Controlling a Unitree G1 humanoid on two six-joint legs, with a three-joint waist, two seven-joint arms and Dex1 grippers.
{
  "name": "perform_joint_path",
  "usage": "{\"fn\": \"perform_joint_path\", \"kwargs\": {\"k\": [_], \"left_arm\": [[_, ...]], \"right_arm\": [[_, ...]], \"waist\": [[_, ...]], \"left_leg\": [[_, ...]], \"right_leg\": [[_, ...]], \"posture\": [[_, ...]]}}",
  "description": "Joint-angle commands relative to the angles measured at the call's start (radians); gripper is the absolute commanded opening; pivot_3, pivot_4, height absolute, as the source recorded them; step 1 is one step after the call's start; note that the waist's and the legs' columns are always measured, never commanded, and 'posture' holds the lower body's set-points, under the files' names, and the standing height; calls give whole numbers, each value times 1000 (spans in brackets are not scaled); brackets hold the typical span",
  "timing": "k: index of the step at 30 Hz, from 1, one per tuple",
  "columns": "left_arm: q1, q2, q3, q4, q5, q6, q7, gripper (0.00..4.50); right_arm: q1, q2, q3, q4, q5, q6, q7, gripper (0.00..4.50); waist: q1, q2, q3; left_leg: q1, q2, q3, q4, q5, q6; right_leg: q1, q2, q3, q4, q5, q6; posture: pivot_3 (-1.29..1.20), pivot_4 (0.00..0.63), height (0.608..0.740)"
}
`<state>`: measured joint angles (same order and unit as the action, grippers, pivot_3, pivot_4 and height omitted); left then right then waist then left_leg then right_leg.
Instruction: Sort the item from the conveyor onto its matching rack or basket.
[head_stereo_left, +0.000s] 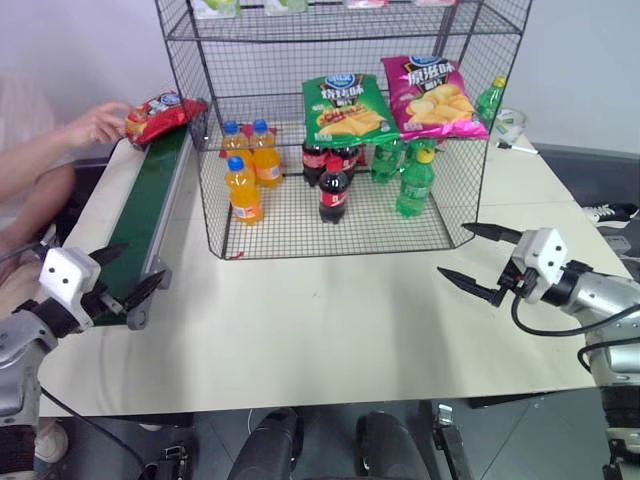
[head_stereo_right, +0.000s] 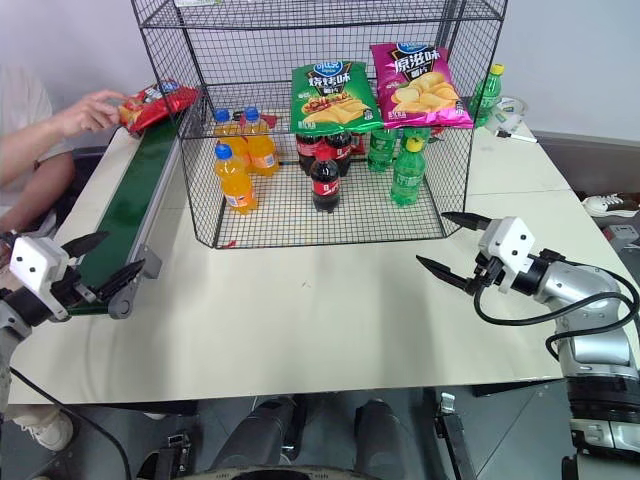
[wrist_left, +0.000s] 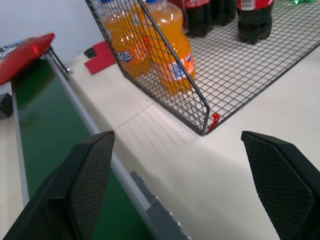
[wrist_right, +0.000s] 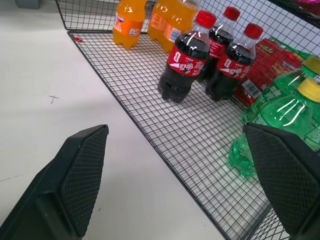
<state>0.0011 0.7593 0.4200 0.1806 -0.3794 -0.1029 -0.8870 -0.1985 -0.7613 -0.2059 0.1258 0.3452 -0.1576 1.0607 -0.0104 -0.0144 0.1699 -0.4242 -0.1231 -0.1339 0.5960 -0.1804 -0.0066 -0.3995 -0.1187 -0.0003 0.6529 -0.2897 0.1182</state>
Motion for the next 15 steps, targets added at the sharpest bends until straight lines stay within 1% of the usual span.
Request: {"fn": "perform_joint_path", "kwargs": {"k": [1, 15], "left_arm": [[5, 12, 33, -26, 5, -26, 13, 4223], [-10, 18, 24, 0, 15, -44, 24, 4223]], "right_arm": [[-20, 5, -10, -6, 8, -17, -3, 4500], [-32, 16, -1, -3, -3, -20, -8, 4500]], "waist": [[0, 0, 0], [0, 0, 0]], "left_leg": [[0, 0, 0, 0, 0, 0], [0, 0, 0, 0, 0, 0]], "right_leg": [[0, 0, 0, 0, 0, 0], [0, 0, 0, 0, 0, 0]], "posture": [[0, 150, 740], [0, 150, 740]]}}
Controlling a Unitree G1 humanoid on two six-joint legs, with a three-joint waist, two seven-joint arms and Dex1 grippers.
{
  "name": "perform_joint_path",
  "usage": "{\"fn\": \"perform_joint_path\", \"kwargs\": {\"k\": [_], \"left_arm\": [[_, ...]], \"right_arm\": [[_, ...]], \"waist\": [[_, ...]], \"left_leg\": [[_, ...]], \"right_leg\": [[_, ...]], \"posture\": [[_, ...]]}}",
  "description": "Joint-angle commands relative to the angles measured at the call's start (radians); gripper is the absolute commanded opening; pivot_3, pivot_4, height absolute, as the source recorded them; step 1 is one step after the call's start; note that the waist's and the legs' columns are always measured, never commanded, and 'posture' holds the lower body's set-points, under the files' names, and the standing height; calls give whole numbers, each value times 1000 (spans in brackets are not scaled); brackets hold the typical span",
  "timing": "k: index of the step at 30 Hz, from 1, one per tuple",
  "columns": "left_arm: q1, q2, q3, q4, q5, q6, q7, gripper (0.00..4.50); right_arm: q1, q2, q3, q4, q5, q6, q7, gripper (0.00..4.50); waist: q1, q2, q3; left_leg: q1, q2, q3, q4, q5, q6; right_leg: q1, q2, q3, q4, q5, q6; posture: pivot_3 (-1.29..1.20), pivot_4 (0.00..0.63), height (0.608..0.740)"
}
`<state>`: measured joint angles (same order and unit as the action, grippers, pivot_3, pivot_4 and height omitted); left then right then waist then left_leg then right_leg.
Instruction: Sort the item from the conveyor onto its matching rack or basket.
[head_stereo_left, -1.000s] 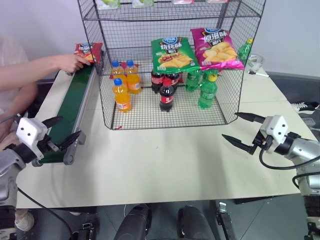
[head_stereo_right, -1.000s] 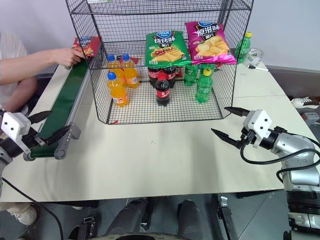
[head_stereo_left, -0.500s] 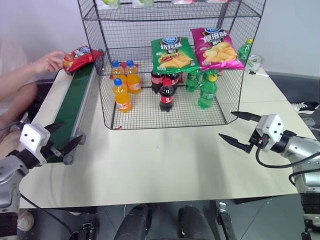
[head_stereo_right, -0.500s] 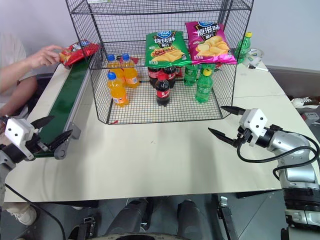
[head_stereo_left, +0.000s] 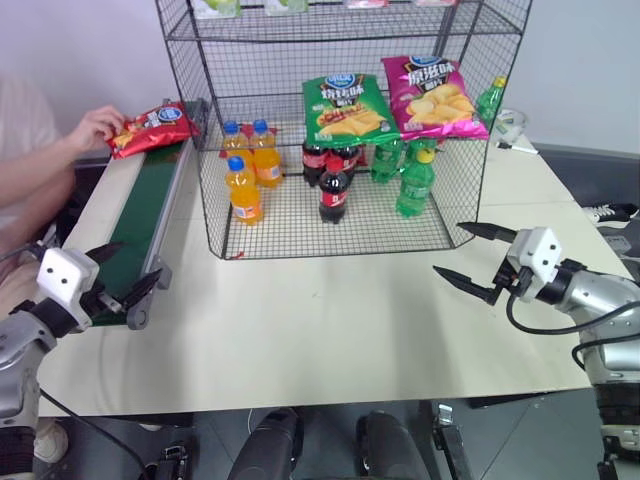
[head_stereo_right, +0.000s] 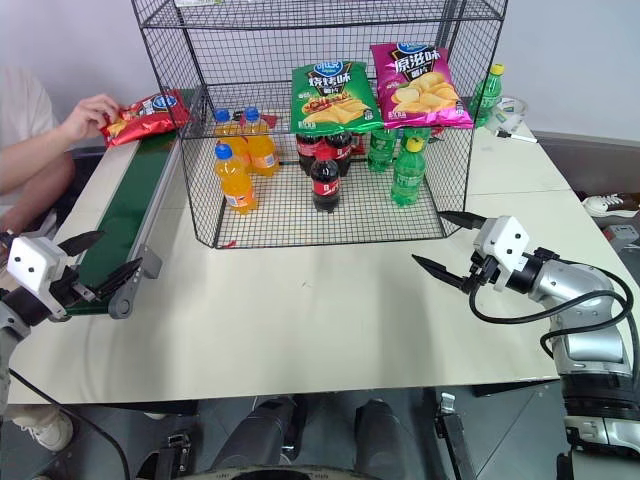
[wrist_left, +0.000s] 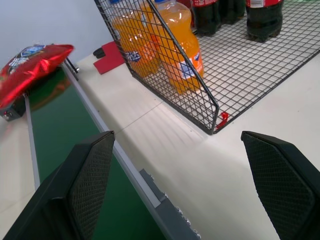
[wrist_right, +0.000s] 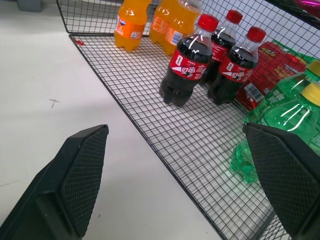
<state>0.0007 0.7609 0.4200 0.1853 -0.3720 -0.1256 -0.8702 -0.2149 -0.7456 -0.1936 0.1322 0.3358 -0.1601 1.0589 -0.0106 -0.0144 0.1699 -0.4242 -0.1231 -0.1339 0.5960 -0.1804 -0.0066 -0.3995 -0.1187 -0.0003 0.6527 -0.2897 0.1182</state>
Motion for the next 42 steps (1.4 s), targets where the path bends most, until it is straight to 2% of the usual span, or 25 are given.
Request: {"fn": "perform_joint_path", "kwargs": {"k": [1, 28, 30, 34, 38, 42], "left_arm": [[-12, 15, 23, -2, 11, -24, 11, 4223], [100, 14, 72, -47, 43, -94, 48, 4223], [117, 19, 87, -44, 61, -155, 48, 4223], [197, 31, 172, 20, 208, -414, 142, 4223], [282, 43, 193, 70, 390, -654, 235, 4223], [341, 50, 208, 135, 485, -780, 331, 4223]], "right_arm": [[-15, 0, -14, -9, 6, -18, -6, 4500], [-26, 8, 5, -28, 35, 8, 19, 4500], [-15, 7, 5, -52, 51, 23, 30, 4500], [42, 19, 41, -218, 166, 184, 54, 4500], [80, 30, 100, -305, 173, 234, 75, 4500], [78, 42, 164, -320, 138, 227, 97, 4500]], "waist": [[0, 0, 0], [0, 0, 0], [-1, 0, 0], [-3, 0, 0], [0, 0, 0], [1, 0, 0]], "left_leg": [[0, 0, 0, 0, 0, 0], [0, 0, 0, 0, 0, 0], [0, 0, 0, 0, 0, 0], [-1, 1, 0, -2, 0, 0], [-2, 1, 1, -3, -1, 0], [-2, 0, 1, -3, -3, -1]], "right_leg": [[0, 0, 0, 0, 0, 0], [0, 0, 0, -1, 0, 0], [0, 0, 0, -1, 0, 0], [-2, 0, 1, -2, 0, 0], [-2, -1, 1, -4, 0, -1], [0, -1, 1, -5, 0, -1]], "posture": [[0, 150, 740], [0, 150, 740], [0, 150, 740], [0, 150, 740], [0, 150, 740], [0, 150, 740]]}}
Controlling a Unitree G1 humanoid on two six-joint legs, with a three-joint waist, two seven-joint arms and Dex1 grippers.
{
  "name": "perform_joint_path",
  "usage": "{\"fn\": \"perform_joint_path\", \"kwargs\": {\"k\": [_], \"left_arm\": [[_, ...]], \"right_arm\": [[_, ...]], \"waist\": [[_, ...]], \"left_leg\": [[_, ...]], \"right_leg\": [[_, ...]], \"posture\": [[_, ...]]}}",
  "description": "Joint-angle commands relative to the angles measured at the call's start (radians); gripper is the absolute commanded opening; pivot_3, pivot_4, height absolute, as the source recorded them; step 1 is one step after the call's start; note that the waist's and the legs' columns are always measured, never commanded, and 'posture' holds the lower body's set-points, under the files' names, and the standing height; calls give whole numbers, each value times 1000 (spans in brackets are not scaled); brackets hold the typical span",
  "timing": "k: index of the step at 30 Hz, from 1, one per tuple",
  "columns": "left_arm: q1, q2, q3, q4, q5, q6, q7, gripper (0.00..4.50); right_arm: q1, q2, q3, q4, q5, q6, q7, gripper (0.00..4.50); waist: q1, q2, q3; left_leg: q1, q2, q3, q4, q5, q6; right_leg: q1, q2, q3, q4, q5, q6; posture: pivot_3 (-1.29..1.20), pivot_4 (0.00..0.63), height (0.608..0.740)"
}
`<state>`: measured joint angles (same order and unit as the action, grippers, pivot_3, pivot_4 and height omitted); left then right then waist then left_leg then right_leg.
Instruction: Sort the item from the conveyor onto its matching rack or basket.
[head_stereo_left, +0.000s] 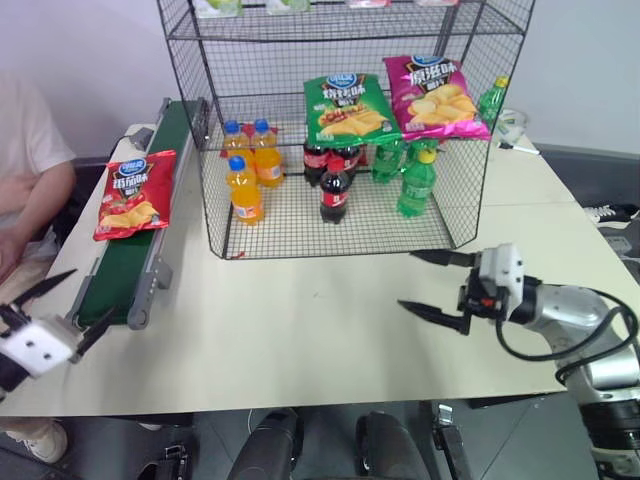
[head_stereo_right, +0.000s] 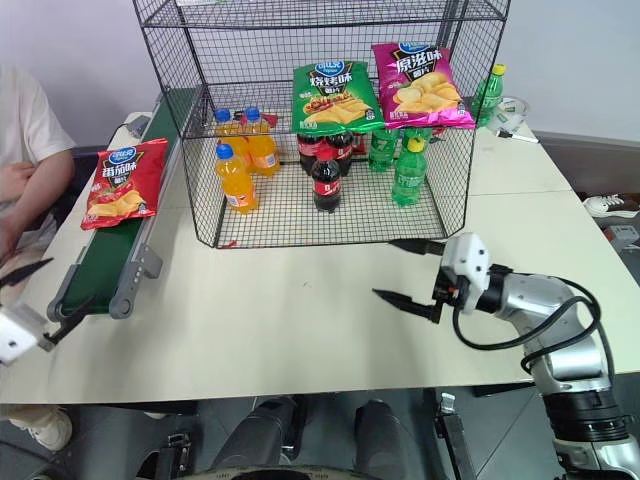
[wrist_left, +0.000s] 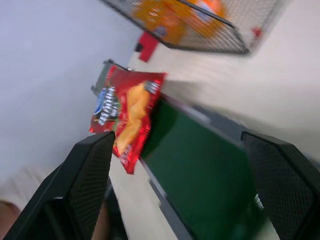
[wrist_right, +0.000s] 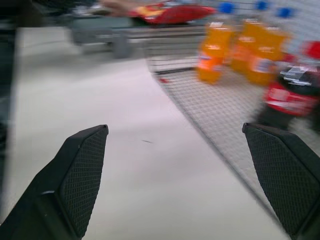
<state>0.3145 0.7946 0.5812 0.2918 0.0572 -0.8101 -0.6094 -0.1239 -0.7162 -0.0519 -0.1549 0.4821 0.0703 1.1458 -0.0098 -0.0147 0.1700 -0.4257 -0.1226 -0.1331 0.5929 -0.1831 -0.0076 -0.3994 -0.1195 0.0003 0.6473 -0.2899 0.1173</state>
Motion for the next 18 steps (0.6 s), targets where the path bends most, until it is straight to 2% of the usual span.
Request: {"fn": "perform_joint_path", "kwargs": {"k": [1, 9, 18], "left_arm": [[42, 17, 49, 41, 85, -105, 97, 4223], [111, 33, 69, 77, 259, -141, 291, 4223], [190, 53, 57, 93, 398, -180, 465, 4223]], "right_arm": [[-27, 19, 41, -25, -19, -9, 14, 4500], [-71, 61, 145, -13, -68, -36, 62, 4500], [-124, 95, 173, 27, -36, 10, 107, 4500]], "waist": [[0, 0, 0], [0, 0, 0], [1, 0, 0]], "left_leg": [[0, 0, 0, 0, 0, 0], [0, 0, 0, 0, 0, 0], [0, 0, -1, 0, 0, 0]], "right_leg": [[0, 0, 0, 0, 0, 0], [-4, 1, -1, 0, 0, 1], [-4, 1, -2, 1, 0, 1]], "posture": [[0, 150, 740], [0, 150, 740], [0, 150, 740]]}}
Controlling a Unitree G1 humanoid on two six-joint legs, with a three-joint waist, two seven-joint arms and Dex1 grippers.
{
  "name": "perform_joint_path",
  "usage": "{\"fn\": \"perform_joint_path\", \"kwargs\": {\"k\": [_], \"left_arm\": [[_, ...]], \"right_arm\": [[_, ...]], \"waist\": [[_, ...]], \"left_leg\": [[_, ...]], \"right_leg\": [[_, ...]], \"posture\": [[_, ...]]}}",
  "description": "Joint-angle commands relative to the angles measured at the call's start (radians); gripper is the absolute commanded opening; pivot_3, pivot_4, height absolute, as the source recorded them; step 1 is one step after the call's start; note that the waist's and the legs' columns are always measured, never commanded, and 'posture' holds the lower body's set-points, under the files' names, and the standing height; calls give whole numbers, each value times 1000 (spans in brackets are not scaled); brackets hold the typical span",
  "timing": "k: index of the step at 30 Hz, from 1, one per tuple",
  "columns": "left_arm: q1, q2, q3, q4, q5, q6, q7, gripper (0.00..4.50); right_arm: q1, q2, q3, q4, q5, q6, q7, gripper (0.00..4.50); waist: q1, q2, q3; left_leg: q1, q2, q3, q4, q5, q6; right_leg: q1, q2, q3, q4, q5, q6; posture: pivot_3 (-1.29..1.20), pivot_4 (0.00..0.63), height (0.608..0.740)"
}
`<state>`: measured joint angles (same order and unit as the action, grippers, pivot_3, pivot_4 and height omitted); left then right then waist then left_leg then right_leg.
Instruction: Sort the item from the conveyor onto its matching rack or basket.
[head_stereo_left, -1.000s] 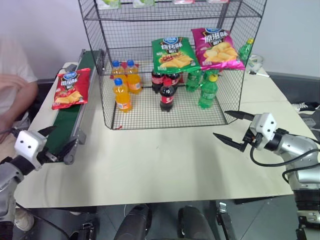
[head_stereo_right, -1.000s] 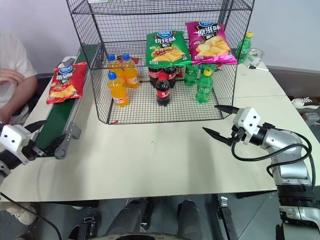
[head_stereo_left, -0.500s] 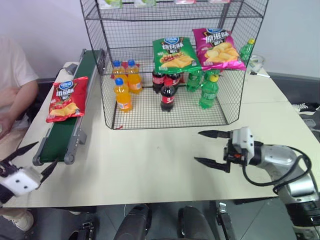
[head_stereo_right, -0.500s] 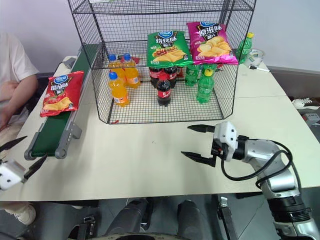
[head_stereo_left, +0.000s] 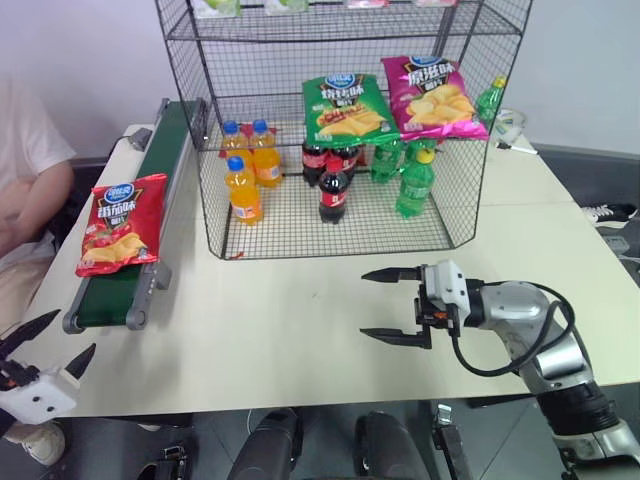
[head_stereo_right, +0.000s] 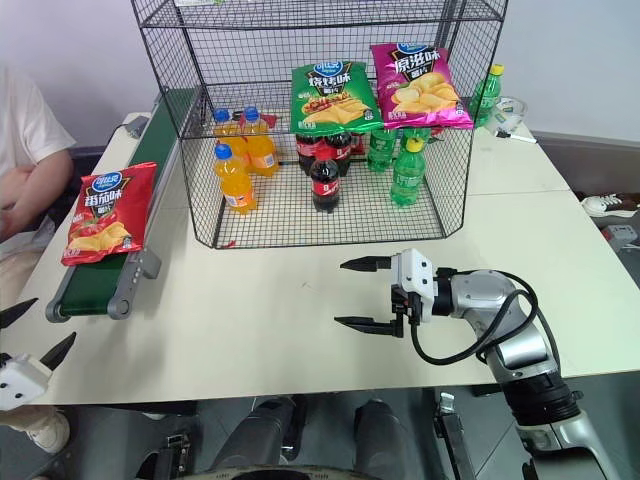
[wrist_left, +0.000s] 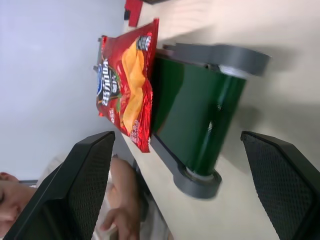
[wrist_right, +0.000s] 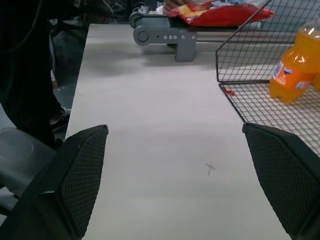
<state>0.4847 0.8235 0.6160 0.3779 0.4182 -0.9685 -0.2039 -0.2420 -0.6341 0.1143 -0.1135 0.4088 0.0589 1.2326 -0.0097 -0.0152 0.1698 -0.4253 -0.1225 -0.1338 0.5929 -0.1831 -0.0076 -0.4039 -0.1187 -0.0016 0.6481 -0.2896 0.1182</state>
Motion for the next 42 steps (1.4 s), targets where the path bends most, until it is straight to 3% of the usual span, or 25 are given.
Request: {"fn": "perform_joint_path", "kwargs": {"k": [1, 12, 30, 38, 41, 42], "left_arm": [[23, 26, 19, 9, 45, -17, 76, 4223], [17, 44, -28, 5, 126, 14, 212, 4223], [-62, 77, -149, 83, 132, 73, 313, 4223], [-101, 102, -201, 128, 68, 59, 281, 4223], [-120, 113, -222, 168, 10, 37, 250, 3375], [-129, 115, -223, 179, 13, 36, 258, 2871]], "right_arm": [[-3, 17, 6, -18, 51, 39, 25, 4500], [5, 44, -2, -37, 76, 96, 15, 4500], [7, 33, -28, -30, 68, 79, -13, 4500], [-1, 35, -30, -17, 58, 63, -28, 4500], [-3, 32, -41, -13, 60, 59, -35, 4500], [-1, 31, -43, -13, 60, 59, -36, 4500]], "waist": [[1, 0, 0], [0, 0, 0], [-1, 0, 0], [-1, 0, 0], [-1, 0, 0], [-1, 0, 0]], "left_leg": [[0, 0, 0, 0, 0, 0], [0, 0, 0, 0, 0, 0], [0, 0, 0, 0, 0, 0], [0, 0, 0, 0, 0, 0], [0, 0, 0, 1, 0, 0], [0, 0, 0, 1, 0, 0]], "right_leg": [[0, 0, 0, 0, 0, 0], [0, 0, 0, 0, 0, 0], [-1, 1, -1, 1, 2, 4], [-1, 1, -1, 2, 2, 4], [-1, 1, -1, 2, 2, 4], [-1, 1, -1, 2, 2, 4]], "posture": [[0, 150, 740], [0, 150, 740], [0, 150, 740], [0, 150, 740], [0, 150, 740], [0, 150, 740]]}}
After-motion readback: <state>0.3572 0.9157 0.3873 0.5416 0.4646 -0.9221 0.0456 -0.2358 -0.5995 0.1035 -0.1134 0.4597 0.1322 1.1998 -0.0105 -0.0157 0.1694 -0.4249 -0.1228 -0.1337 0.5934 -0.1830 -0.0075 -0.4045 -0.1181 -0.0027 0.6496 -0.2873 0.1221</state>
